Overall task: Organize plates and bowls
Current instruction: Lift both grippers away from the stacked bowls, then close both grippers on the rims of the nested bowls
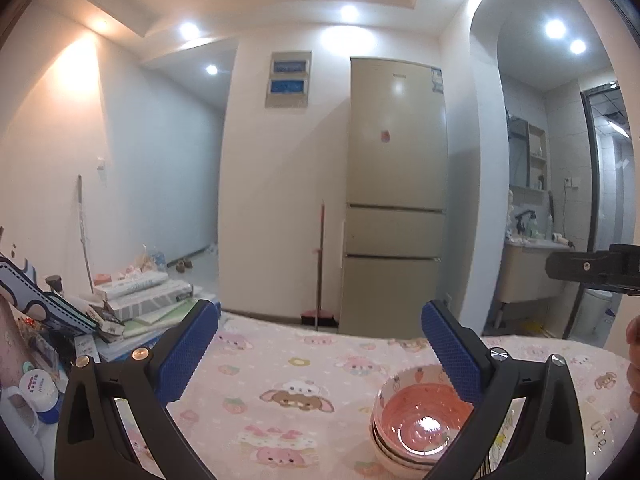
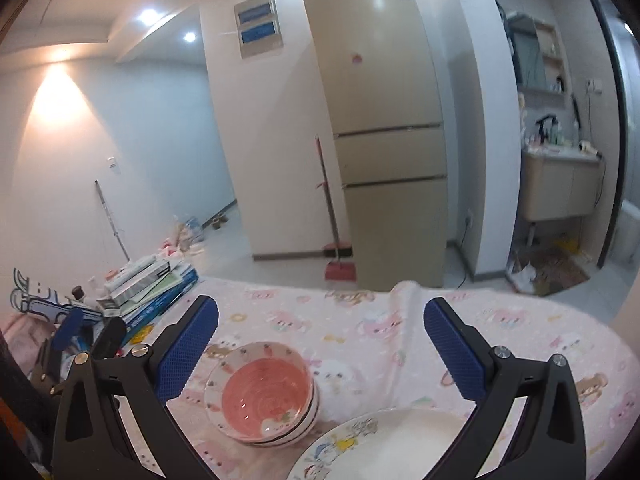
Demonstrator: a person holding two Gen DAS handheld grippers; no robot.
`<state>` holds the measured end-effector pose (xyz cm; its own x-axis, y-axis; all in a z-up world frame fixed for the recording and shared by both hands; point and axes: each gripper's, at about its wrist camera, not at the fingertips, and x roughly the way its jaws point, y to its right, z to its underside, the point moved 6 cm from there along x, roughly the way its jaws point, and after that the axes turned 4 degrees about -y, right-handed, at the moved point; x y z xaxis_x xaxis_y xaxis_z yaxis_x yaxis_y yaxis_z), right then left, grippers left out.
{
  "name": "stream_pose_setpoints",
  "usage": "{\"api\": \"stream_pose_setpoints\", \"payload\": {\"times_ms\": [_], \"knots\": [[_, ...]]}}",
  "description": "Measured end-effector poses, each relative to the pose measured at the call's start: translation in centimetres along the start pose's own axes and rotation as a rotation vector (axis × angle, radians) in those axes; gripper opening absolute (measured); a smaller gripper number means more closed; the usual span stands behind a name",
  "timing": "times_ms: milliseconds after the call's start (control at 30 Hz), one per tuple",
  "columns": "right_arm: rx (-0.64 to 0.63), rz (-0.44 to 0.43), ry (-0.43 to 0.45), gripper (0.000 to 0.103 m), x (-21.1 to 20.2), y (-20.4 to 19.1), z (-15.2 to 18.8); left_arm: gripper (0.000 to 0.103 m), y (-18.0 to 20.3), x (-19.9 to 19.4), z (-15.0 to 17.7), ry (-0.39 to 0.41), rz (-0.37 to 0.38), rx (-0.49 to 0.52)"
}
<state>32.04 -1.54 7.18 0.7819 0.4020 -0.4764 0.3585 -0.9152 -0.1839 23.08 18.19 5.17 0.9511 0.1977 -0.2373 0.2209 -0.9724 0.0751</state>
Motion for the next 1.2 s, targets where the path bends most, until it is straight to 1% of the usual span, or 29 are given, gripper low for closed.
{"api": "stream_pose_setpoints", "payload": {"times_ms": [67,133,167,233,267,300,367,433,467,567,600,633,667,700,733,767,800,833,900,1000,1033,1067,1100,1133,1200], "knots": [[-0.018,0.045,-0.007,0.103,0.4,0.1,0.3,0.103,0.2,0.3,0.3,-0.012,0.03,0.01],[-0.05,0.058,-0.042,0.103,1.0,-0.2,1.1,0.103,0.3,0.8,0.6,-0.04,0.032,0.013],[-0.063,0.049,-0.071,0.103,1.5,-0.3,1.5,0.103,0.4,1.1,0.8,-0.065,0.046,0.013],[-0.075,0.014,-0.129,0.103,2.6,-0.7,2.3,0.103,0.7,1.7,1.5,-0.111,0.112,0.002],[-0.074,0.002,-0.143,0.103,3.0,-0.8,2.7,0.103,0.8,2.0,1.7,-0.131,0.131,-0.002],[-0.073,-0.005,-0.154,0.102,3.4,-1.0,3.0,0.103,1.0,2.4,2.0,-0.161,0.134,-0.004],[-0.076,-0.024,-0.181,0.102,4.2,-1.5,3.8,0.103,1.0,3.2,2.6,-0.211,0.116,-0.005],[-0.073,-0.057,-0.215,0.1,4.7,-1.9,4.5,0.103,0.6,4.0,3.3,-0.251,0.112,-0.039],[-0.064,-0.076,-0.238,0.099,5.1,-2.0,4.9,0.103,0.3,4.4,3.7,-0.274,0.119,-0.064],[-0.03,-0.12,-0.323,0.097,6.5,-2.0,6.1,0.103,-0.7,5.9,5.2,-0.357,0.185,-0.183],[-0.012,-0.124,-0.355,0.095,7.0,-1.8,6.6,0.103,-1.0,6.5,5.8,-0.384,0.216,-0.23],[0.016,-0.127,-0.383,0.093,7.5,-1.5,7.0,0.101,-1.2,7.2,6.5,-0.418,0.262,-0.282],[0.052,-0.128,-0.413,0.087,8.0,-1.2,7.4,0.094,-1.2,7.7,7.1,-0.449,0.31,-0.334],[0.099,-0.139,-0.443,0.084,8.5,-0.8,8.0,0.083,-1.2,8.3,7.6,-0.476,0.347,-0.377],[0.13,-0.16,-0.463,0.082,8.9,-0.7,8.4,0.079,-1.1,8.9,8.4,-0.513,0.381,-0.426],[0.146,-0.183,-0.484,0.079,9.3,-0.6,8.8,0.076,-1.0,9.3,9.1,-0.541,0.398,-0.45],[0.153,-0.198,-0.505,0.077,9.7,-0.7,9.2,0.076,-0.8,9.6,9.5,-0.555,0.401,-0.451],[0.157,-0.199,-0.517,0.077,10.0,-0.7,9.5,0.076,-0.6,9.8,9.8,-0.56,0.387,-0.434],[0.161,-0.18,-0.532,0.076,10.5,-0.6,10.1,0.076,-0.3,10.0,10.0,-0.557,0.357,-0.388],[0.167,-0.195,-0.563,0.074,11.2,-0.8,10.8,0.076,0.5,10.3,10.5,-0.57,0.356,-0.356],[0.171,-0.205,-0.574,0.074,11.4,-0.9,11.1,0.076,0.8,10.3,10.7,-0.578,0.326,-0.337],[0.179,-0.209,-0.582,0.072,11.6,-0.9,11.3,0.075,1.1,10.4,10.9,-0.581,0.307,-0.309],[0.188,-0.208,-0.588,0.069,11.8,-0.9,11.5,0.072,1.3,10.4,11.1,-0.579,0.293,-0.285],[0.196,-0.204,-0.595,0.067,12.1,-0.8,11.8,0.071,1.5,10.4,11.2,-0.58,0.292,-0.28],[0.208,-0.208,-0.599,0.058,12.3,-0.7,12.1,0.071,1.4,10.7,11.8,-0.602,0.313,-0.304]]}}
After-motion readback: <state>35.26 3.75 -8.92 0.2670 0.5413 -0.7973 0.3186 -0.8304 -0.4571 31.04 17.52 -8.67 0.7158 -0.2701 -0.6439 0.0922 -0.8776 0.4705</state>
